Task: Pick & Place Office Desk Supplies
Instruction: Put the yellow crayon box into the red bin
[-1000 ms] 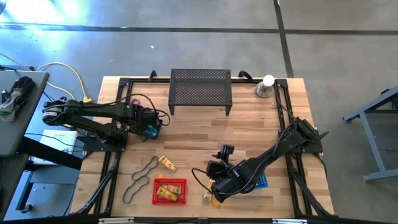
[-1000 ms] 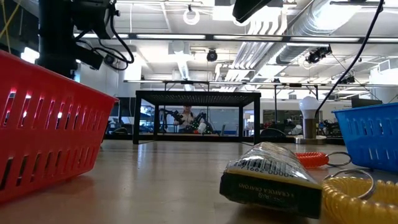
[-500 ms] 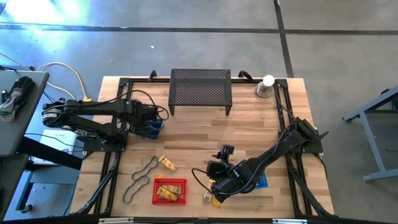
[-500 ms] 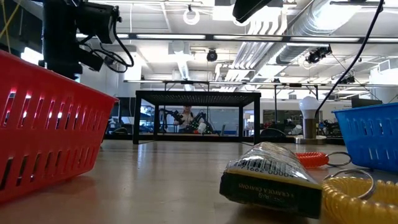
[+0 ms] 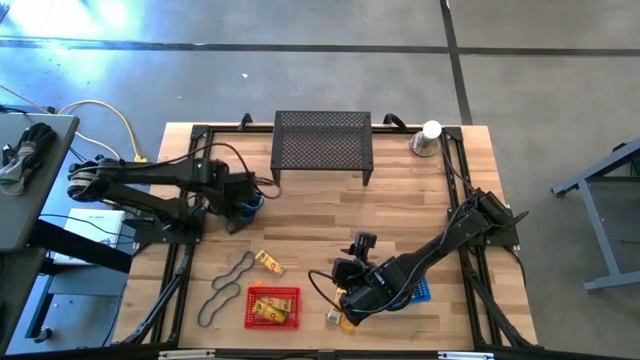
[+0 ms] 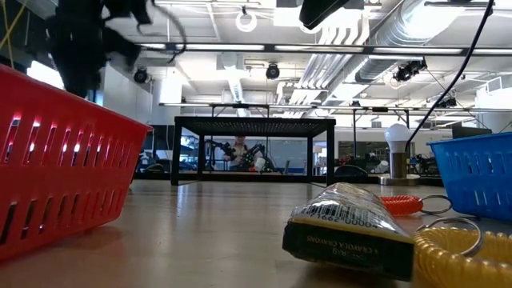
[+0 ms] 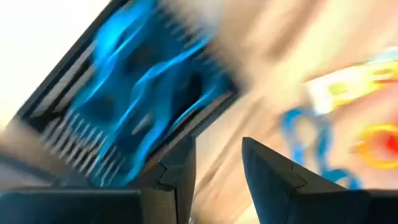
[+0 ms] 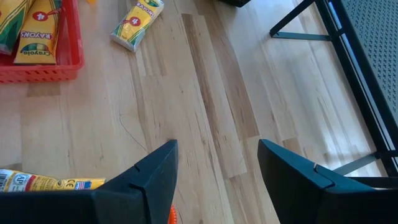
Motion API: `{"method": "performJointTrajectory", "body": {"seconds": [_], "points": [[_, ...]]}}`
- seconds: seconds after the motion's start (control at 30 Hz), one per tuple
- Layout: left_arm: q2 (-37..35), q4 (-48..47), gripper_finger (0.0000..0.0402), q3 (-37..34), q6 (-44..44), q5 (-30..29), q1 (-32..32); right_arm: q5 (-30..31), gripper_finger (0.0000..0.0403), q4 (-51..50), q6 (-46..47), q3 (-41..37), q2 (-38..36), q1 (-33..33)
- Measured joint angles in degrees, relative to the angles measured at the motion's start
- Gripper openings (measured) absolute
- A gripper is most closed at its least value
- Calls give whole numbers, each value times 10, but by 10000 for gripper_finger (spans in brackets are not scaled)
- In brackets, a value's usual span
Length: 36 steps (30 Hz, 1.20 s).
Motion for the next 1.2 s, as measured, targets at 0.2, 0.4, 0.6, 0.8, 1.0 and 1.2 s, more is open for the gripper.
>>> {"method": "performJointTrajectory", "body": {"seconds": [0.2, 0.4, 0.6, 0.8, 1.0, 1.2], "points": [[10, 135, 124, -5, 113, 16, -109, 0, 210, 0, 0, 0, 0, 0], [52, 154, 124, -5, 144, -28, -197, 0, 210, 0, 0, 0, 0, 2], [119, 195, 125, -6, 153, -44, -244, 0, 210, 0, 0, 0, 0, 2], [159, 223, 124, -6, 159, -40, -261, 0, 210, 4, 0, 0, 0, 1], [157, 229, 124, -5, 194, -39, -265, 0, 210, 5, 0, 0, 0, 1], [174, 230, 147, -5, 194, -42, -265, 0, 210, 8, 0, 0, 0, 0]]}}
